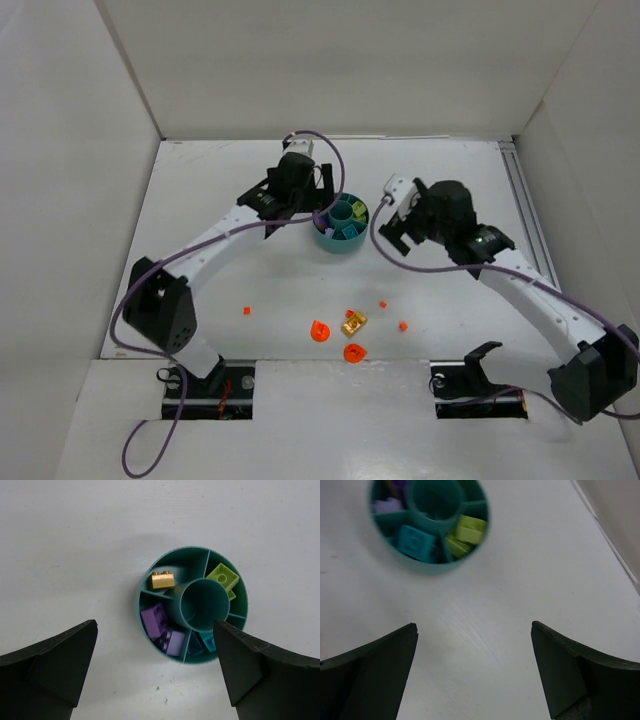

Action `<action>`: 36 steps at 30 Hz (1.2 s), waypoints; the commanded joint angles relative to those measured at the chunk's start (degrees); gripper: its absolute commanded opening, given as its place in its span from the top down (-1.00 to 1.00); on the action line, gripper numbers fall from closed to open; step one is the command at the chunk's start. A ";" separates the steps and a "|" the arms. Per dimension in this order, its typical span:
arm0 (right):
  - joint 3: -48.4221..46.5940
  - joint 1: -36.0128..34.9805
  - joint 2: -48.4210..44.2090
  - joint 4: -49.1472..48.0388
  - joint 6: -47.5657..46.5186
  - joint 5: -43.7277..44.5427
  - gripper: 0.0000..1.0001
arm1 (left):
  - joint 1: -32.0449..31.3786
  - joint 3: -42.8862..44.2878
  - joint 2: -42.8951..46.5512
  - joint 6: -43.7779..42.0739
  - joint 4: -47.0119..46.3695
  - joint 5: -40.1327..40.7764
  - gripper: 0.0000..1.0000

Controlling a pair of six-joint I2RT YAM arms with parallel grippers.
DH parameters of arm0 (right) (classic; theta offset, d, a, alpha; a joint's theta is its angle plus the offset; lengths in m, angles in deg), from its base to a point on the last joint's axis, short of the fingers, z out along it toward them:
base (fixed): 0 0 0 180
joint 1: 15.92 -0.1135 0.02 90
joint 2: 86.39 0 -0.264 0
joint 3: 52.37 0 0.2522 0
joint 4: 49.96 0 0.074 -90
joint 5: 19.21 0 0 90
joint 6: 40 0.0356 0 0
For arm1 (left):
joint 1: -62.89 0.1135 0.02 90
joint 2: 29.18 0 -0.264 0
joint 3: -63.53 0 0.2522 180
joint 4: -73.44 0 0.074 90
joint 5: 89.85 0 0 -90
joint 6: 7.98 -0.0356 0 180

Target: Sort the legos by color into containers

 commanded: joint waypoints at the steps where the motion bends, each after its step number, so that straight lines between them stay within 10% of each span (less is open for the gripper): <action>1: 0.74 -12.11 0.95 3.88 0.35 -2.58 -0.99 | 0.24 -6.02 10.38 3.86 -2.31 2.79 -1.00; 14: 3.82 -35.42 12.20 19.63 12.75 6.65 -0.99 | 0.24 -28.36 27.80 9.32 -5.47 3.85 -1.00; 36: -2.42 -36.57 30.75 8.73 4.58 7.09 -0.80 | 0.24 -28.36 27.80 9.32 -2.66 6.13 -1.00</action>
